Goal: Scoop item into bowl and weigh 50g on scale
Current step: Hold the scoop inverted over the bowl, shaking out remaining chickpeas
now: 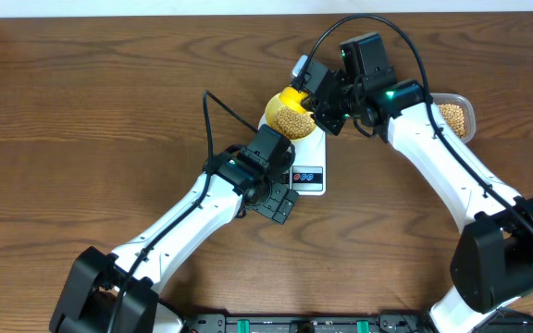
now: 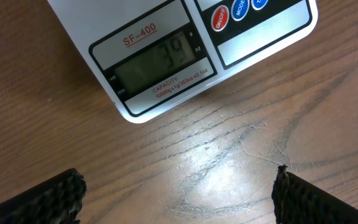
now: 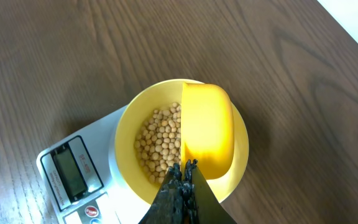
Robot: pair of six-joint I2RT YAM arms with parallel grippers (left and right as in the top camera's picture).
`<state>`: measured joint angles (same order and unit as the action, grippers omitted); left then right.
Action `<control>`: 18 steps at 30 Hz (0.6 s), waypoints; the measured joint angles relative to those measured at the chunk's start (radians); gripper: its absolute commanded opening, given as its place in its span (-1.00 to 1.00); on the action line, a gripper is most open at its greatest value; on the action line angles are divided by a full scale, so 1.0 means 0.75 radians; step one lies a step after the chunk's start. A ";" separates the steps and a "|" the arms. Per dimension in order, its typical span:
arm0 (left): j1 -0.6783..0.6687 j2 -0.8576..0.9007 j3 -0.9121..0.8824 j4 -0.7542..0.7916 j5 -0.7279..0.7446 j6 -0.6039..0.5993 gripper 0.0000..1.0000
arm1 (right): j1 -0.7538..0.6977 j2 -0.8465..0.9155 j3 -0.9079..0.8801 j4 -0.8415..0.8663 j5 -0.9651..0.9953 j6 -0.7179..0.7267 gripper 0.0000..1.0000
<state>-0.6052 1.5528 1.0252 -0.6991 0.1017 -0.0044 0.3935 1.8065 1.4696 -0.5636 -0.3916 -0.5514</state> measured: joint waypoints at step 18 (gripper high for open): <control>0.000 0.000 0.000 0.000 0.000 0.000 0.96 | -0.001 0.000 -0.001 0.035 -0.040 -0.004 -0.98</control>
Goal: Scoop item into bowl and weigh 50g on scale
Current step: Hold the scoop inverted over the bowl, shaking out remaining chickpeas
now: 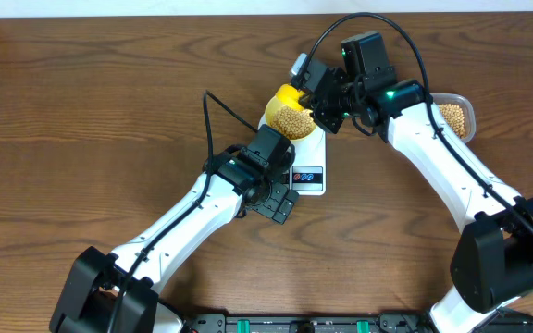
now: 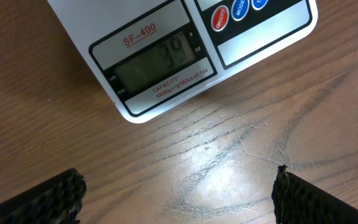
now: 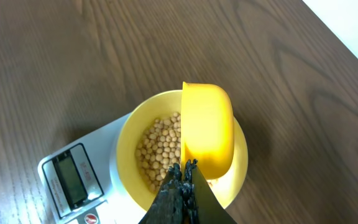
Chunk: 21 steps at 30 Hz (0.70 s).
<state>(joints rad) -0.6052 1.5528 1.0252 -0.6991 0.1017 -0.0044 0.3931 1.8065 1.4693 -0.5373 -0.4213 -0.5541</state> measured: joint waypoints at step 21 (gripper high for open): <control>0.000 0.000 0.000 0.000 0.001 0.000 0.96 | 0.000 0.000 0.001 0.044 0.018 0.000 -0.98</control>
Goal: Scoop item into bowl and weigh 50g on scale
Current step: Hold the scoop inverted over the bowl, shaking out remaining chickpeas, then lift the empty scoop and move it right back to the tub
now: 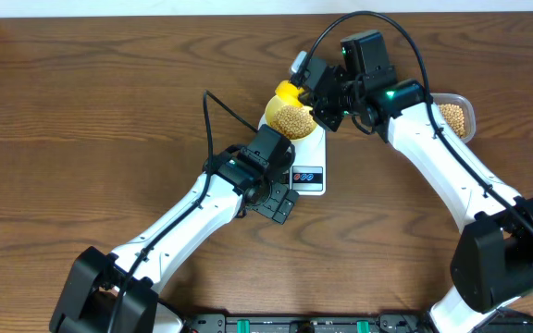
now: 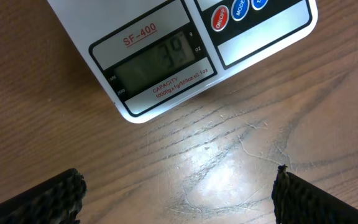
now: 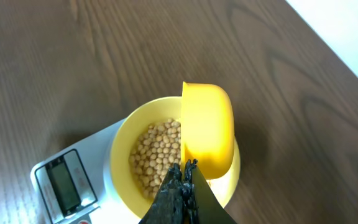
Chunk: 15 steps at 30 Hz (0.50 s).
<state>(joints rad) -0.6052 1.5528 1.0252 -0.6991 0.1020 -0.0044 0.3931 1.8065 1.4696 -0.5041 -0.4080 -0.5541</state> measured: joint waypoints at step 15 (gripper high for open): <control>0.000 0.000 0.000 0.000 -0.001 0.000 0.96 | 0.000 0.000 -0.001 0.101 0.007 0.029 -0.85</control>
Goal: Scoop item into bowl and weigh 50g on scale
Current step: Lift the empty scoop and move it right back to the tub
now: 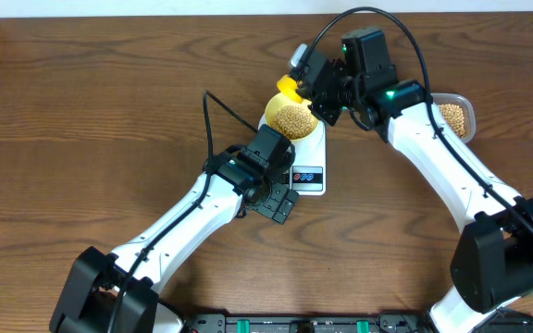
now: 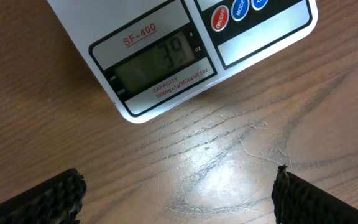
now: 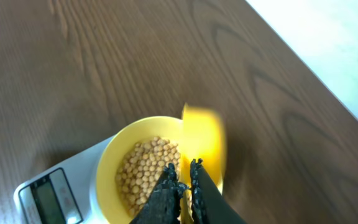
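Observation:
A yellow bowl (image 1: pixel 291 118) of soybeans (image 3: pixel 143 171) stands on the white scale (image 1: pixel 308 171), whose display (image 2: pixel 157 65) reads 39. My right gripper (image 3: pixel 184 168) is shut on the handle of a yellow scoop (image 3: pixel 202 134). The scoop hangs, blurred, over the bowl's far right rim, and its inside is hidden. The scoop (image 1: pixel 290 90) shows at the bowl's top edge from overhead. My left gripper (image 2: pixel 178 193) is open and empty above bare wood just in front of the scale.
A clear container (image 1: pixel 453 116) of soybeans sits at the far right, behind my right forearm. The scale's red and blue buttons (image 2: pixel 232 11) face my left gripper. A white wall edge runs along the table's far side (image 3: pixel 328 50).
My right gripper and the scoop now sit higher above the bowl, which looks smaller and lower in the wrist view. The scoop is blurred. The display still reads 39 and the left arm is unmoved.
The scoop was first held low over the right half of the bowl. At each later moment it stood a little higher and further toward the far rim. The display read 39 throughout, and my left gripper stayed open in front of the scale.

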Robot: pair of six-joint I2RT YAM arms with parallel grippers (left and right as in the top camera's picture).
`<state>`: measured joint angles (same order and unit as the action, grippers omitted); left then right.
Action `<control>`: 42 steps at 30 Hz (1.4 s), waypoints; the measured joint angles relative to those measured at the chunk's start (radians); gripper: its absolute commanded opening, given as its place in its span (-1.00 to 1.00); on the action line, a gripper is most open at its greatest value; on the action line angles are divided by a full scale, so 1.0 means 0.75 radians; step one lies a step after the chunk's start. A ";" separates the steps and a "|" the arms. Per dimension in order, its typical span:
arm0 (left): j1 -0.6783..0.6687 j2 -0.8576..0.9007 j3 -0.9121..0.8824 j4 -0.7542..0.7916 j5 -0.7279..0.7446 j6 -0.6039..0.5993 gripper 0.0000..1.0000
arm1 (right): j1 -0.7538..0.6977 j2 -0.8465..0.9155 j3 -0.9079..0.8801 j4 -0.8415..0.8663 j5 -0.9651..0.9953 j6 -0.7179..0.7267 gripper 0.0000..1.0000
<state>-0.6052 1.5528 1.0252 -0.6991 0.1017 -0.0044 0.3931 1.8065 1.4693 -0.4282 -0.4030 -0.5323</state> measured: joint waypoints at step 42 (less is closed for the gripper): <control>0.000 0.000 0.000 0.000 0.000 0.000 0.96 | -0.188 -0.309 0.024 -0.043 0.308 0.428 -0.98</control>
<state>-0.6052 1.5528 1.0252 -0.6991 0.1017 -0.0044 0.2520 1.5745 1.4876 -0.4606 -0.1719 -0.2115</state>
